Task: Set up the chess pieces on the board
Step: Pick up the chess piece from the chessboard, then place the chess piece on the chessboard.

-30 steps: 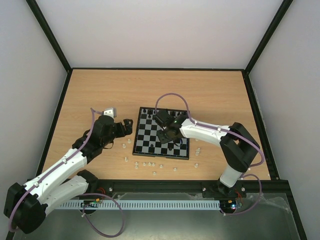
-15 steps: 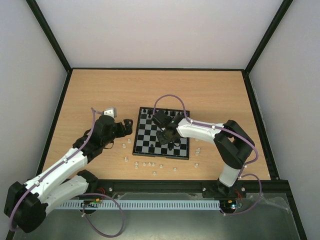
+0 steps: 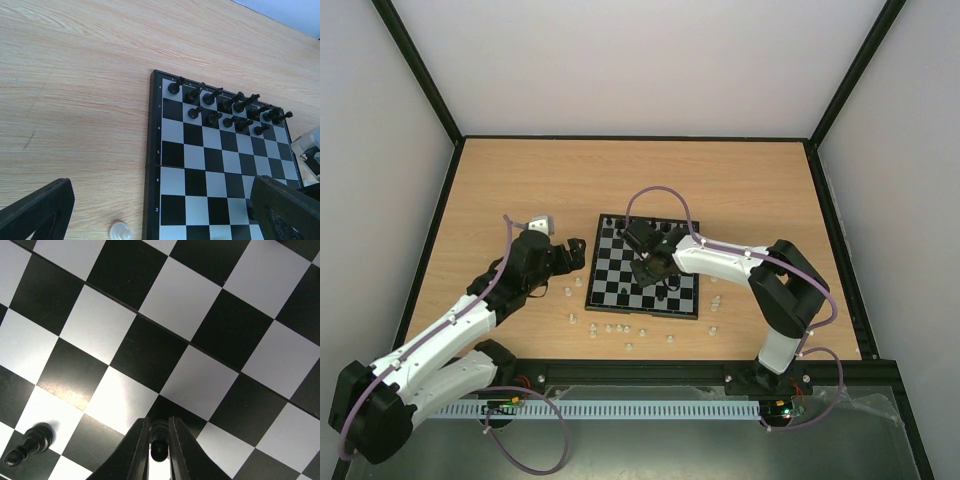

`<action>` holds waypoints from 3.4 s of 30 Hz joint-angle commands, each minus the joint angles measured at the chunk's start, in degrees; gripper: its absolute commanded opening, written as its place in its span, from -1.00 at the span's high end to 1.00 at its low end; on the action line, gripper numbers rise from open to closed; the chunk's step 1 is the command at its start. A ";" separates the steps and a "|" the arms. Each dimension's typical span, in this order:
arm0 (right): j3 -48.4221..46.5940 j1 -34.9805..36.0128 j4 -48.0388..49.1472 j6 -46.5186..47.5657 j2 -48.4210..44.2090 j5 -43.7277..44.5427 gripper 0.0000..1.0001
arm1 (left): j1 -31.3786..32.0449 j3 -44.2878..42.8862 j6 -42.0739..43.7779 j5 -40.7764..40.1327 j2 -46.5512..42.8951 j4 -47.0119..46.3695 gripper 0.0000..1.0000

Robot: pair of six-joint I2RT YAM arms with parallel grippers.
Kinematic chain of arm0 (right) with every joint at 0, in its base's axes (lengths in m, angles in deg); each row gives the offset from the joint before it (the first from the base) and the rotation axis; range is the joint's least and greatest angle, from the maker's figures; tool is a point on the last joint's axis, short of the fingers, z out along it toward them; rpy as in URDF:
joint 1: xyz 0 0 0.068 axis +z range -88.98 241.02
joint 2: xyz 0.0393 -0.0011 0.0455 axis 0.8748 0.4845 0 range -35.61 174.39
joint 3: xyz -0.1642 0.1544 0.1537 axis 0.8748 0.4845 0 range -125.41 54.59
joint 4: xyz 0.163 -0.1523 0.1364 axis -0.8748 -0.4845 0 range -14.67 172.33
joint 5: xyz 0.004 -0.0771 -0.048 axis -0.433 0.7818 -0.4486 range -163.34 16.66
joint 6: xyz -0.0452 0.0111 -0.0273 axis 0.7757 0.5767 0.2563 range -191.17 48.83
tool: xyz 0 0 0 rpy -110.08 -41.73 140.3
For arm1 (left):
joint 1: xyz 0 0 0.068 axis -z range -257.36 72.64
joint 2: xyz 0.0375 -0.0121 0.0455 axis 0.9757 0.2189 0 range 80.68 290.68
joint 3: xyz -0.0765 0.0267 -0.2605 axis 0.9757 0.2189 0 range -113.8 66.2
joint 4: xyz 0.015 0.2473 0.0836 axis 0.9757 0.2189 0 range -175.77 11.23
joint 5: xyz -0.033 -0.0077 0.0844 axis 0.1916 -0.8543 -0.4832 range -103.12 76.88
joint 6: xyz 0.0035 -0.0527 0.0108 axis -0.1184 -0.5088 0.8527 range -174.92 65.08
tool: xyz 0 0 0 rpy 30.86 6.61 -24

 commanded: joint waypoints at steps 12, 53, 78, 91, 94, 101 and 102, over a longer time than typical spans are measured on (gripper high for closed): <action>-1.12 0.05 -3.67 0.55 0.09 3.52 0.94 | 0.13 0.27 0.78 -0.09 0.80 -0.77 -0.99; -15.02 -18.24 -7.68 1.16 8.60 7.26 0.94 | 0.04 -1.71 3.07 5.71 4.59 -4.06 -0.99; -15.16 -19.30 -4.80 2.22 12.24 4.30 0.88 | 0.04 -1.95 3.02 4.39 5.62 -3.98 -0.99; -15.19 -19.39 -5.09 2.32 11.62 3.47 0.66 | 0.04 -2.06 3.05 4.21 5.75 -3.98 -0.99; -15.09 -19.39 -5.44 2.22 10.45 3.70 0.61 | 0.04 -2.05 2.99 4.21 5.75 -3.90 -0.99; -13.23 -19.39 -6.68 1.84 5.52 4.99 0.46 | 0.04 -2.68 3.13 3.85 6.80 -3.86 -0.99; -12.54 -19.39 -6.64 1.72 4.39 5.42 0.42 | 0.02 -2.81 3.12 3.74 7.05 -3.81 -0.99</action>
